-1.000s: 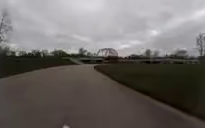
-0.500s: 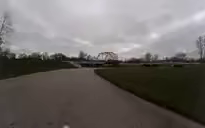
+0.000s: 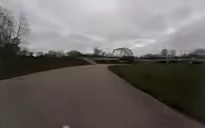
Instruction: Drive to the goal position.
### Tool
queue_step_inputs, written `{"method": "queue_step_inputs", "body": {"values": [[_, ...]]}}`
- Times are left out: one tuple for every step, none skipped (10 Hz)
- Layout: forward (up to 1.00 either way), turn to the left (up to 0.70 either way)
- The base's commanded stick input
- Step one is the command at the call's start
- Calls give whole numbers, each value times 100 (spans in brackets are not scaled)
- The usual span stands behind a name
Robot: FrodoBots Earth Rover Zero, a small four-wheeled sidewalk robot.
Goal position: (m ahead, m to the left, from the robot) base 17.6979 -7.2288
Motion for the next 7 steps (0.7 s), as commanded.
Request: {"method": "queue_step_inputs", "body": {"values": [[100, 28], [100, 7], [100, 1], [100, 0], [100, 0], [100, 0], [100, 0]]}}
